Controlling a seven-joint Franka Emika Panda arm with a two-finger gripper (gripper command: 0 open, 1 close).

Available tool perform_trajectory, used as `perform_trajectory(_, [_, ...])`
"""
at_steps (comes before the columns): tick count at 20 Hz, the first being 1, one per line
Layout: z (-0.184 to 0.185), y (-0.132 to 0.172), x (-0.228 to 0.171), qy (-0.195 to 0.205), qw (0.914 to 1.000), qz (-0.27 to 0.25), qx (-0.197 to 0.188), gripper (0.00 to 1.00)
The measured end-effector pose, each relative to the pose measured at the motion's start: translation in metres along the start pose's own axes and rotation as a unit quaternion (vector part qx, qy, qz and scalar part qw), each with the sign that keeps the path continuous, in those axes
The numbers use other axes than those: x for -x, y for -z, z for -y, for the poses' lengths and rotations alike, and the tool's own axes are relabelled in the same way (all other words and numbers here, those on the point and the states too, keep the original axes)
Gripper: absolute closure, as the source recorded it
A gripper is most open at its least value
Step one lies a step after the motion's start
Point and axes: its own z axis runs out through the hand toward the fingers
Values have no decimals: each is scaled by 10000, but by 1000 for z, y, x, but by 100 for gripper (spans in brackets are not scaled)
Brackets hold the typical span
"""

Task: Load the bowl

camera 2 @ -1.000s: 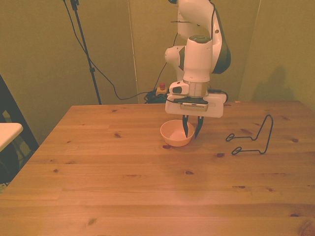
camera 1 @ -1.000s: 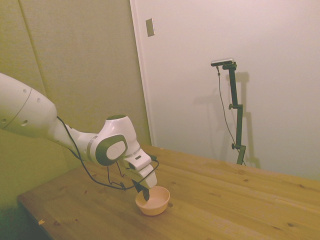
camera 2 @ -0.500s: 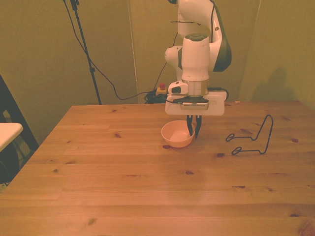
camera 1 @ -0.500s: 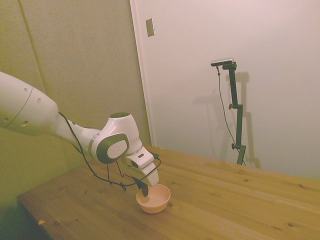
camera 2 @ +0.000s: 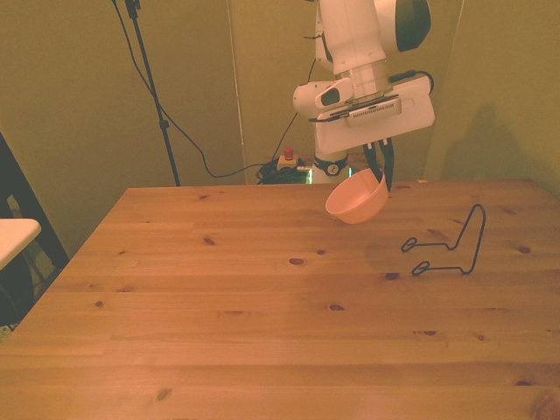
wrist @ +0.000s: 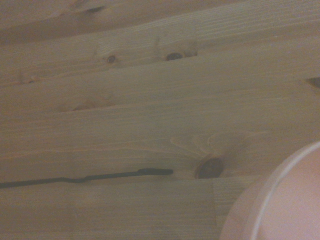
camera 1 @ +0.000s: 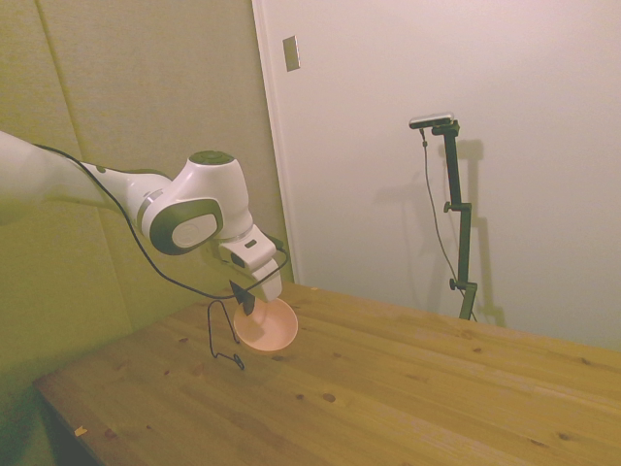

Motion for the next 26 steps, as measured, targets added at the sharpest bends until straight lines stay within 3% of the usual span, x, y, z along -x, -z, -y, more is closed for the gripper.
perform_trajectory(7, [22, -17, 10, 123, 9927, 741, -944, 100])
perform_trajectory(13, [43, -54, 21, 113, 9727, 1694, -1582, 100])
perform_trajectory(16, [40, -56, 21, 60, 9716, 1726, -1616, 100])
perform_trajectory(26, [22, -63, 21, 129, 9535, 2107, -2151, 100])
